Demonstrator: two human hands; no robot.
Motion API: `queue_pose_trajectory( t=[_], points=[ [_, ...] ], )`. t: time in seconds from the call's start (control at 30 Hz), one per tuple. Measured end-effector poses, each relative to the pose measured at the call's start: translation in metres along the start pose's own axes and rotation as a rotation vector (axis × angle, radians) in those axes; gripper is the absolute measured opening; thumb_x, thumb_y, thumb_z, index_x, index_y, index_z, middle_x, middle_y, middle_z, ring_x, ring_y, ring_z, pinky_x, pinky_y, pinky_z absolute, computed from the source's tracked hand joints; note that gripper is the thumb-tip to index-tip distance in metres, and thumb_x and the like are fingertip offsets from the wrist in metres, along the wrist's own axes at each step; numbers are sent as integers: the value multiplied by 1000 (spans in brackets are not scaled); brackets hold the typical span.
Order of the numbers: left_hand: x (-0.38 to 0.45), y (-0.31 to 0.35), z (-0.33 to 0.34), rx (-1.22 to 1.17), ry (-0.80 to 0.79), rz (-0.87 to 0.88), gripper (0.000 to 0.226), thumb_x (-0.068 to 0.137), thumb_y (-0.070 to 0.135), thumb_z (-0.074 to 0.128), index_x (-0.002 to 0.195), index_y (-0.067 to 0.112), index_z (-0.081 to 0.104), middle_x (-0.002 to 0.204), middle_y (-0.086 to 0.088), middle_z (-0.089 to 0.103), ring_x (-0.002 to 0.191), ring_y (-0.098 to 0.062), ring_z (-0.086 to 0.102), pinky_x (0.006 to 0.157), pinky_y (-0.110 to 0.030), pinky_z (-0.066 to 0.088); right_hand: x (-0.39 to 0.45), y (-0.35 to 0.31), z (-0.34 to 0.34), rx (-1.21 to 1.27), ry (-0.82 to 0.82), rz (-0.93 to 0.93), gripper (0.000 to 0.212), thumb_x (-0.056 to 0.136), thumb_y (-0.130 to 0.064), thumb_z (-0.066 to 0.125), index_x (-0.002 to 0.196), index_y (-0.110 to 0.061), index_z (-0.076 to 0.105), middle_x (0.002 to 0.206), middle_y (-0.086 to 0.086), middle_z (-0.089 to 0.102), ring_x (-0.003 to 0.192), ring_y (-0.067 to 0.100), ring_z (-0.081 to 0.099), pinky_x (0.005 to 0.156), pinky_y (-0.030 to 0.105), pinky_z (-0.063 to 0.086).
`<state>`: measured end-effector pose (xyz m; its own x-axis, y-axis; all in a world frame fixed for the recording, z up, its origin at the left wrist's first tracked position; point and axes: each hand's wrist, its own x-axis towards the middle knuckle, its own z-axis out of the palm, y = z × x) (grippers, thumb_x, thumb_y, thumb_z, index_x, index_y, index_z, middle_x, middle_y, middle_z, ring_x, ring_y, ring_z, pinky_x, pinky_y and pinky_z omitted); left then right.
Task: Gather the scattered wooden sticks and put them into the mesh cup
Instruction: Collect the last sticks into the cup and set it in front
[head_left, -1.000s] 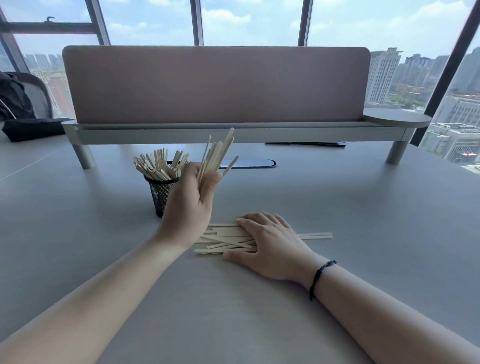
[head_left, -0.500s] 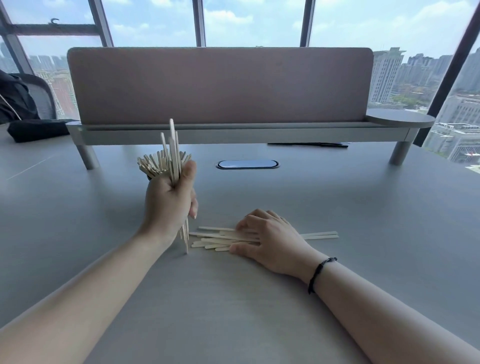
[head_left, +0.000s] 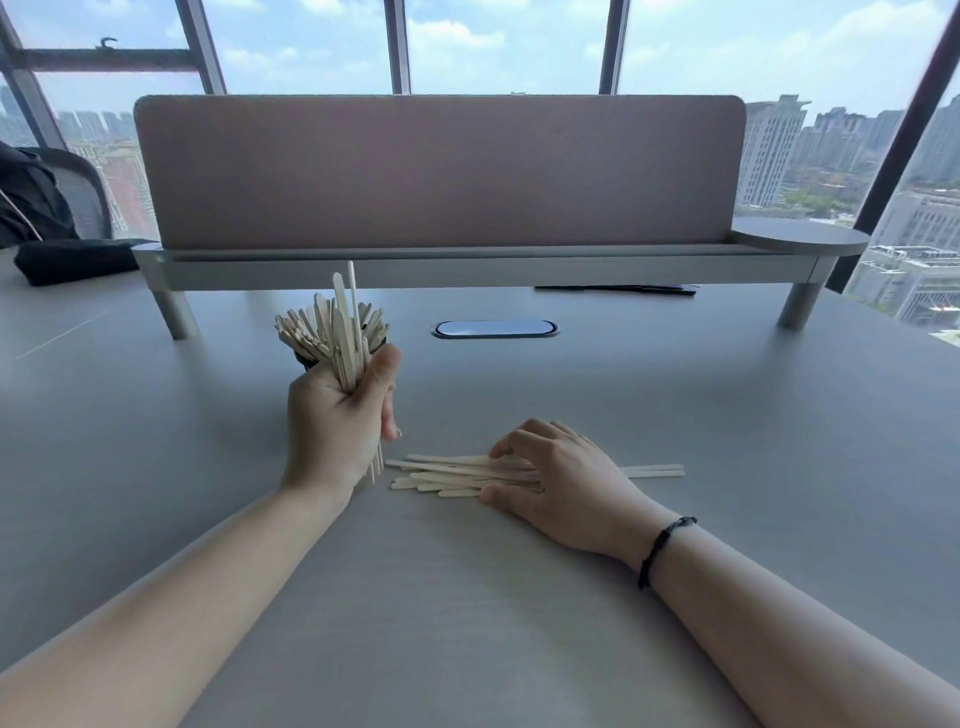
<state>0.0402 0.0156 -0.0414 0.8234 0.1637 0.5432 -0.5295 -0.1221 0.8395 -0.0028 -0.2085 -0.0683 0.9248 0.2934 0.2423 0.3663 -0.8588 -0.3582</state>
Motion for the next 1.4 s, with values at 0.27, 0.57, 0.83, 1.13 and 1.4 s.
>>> queue_pose_trajectory(
  t=[0.27, 0.57, 0.83, 1.13, 1.4],
  points=[
    [-6, 0, 1, 182, 9, 5, 54, 94, 25, 69, 62, -13, 48, 41, -19, 48, 38, -17, 47, 51, -41, 54, -8, 2, -14, -33, 106, 155, 61, 84, -79, 42, 128, -39, 55, 125, -15, 60, 114, 16, 57, 90, 29, 40],
    [10, -5, -10, 170, -135, -295, 38, 86, 38, 66, 66, 6, 75, 69, -3, 76, 78, -25, 74, 88, -45, 58, -6, 52, -48, 292, 374, 776, 67, 98, -64, 26, 79, -8, 58, 83, 9, 63, 85, 34, 55, 72, 40, 41],
    [-15, -7, -2, 778, -740, -61, 59, 92, 60, 52, 56, 14, 47, 113, 2, 76, 101, -13, 68, 89, -34, 52, 3, 31, -31, 710, 362, 632, 61, 99, -59, 39, 112, -7, 69, 121, 3, 70, 104, 22, 61, 87, 38, 45],
    [-47, 13, 23, 1026, -764, 70, 38, 91, 59, 47, 81, 26, 62, 155, 20, 43, 141, -10, 45, 96, -31, 44, 10, 20, -17, 946, 346, 601, 61, 97, -63, 39, 115, -14, 70, 123, -4, 69, 118, 11, 60, 95, 27, 38],
    [-39, -4, 14, 896, -683, 199, 48, 80, 71, 46, 65, 29, 63, 121, 22, 64, 91, -14, 68, 69, -29, 50, 4, 11, -10, 310, 112, 393, 38, 93, -54, 57, 117, -27, 66, 109, -9, 70, 103, 13, 63, 80, 25, 43]
  ],
)
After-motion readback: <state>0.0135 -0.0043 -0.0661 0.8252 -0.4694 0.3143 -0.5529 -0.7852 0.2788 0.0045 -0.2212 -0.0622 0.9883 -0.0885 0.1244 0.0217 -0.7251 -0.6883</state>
